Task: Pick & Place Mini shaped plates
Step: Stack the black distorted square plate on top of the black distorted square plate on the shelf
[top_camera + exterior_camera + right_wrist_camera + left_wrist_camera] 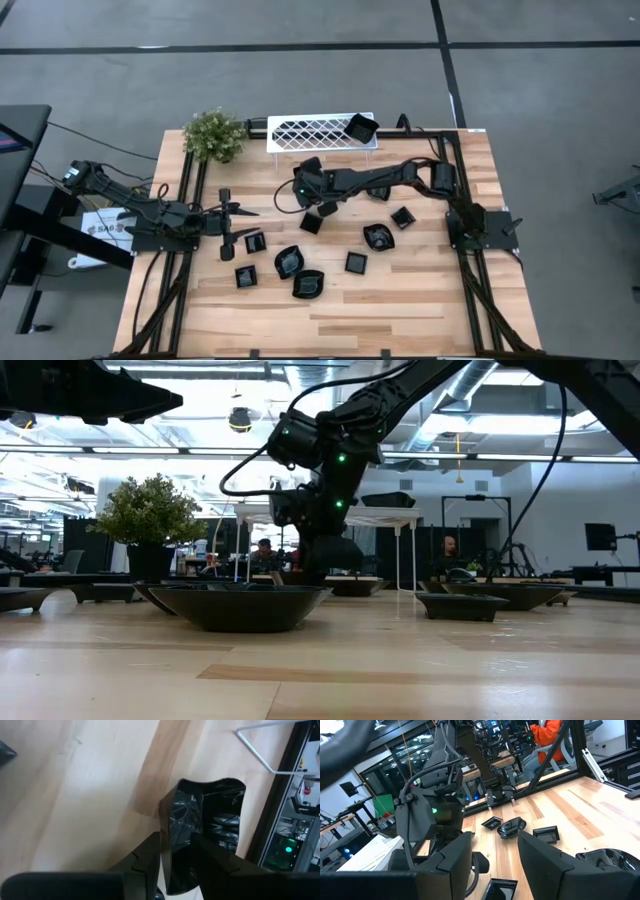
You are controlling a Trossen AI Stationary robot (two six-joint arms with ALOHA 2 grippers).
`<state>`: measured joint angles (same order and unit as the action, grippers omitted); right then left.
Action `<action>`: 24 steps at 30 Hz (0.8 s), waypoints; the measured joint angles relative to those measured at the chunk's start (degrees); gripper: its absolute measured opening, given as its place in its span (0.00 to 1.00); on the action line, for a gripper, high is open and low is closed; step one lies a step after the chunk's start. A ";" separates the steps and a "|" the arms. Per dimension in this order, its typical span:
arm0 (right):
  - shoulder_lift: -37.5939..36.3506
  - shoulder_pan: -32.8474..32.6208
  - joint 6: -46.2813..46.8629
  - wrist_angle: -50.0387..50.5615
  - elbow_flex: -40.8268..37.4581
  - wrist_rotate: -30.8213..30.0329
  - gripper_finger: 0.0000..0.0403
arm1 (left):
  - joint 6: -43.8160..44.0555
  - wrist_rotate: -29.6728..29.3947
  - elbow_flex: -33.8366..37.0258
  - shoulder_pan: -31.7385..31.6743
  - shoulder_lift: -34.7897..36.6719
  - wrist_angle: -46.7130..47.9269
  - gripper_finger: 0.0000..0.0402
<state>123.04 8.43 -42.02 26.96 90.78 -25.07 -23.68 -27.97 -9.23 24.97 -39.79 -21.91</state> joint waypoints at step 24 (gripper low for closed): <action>0.02 0.24 -0.13 1.41 0.00 4.25 0.25 | -0.03 -0.02 0.00 0.00 0.00 -0.39 0.41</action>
<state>123.07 8.67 -42.15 28.37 90.78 -20.82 -23.71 -27.98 -9.23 24.97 -39.79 -22.31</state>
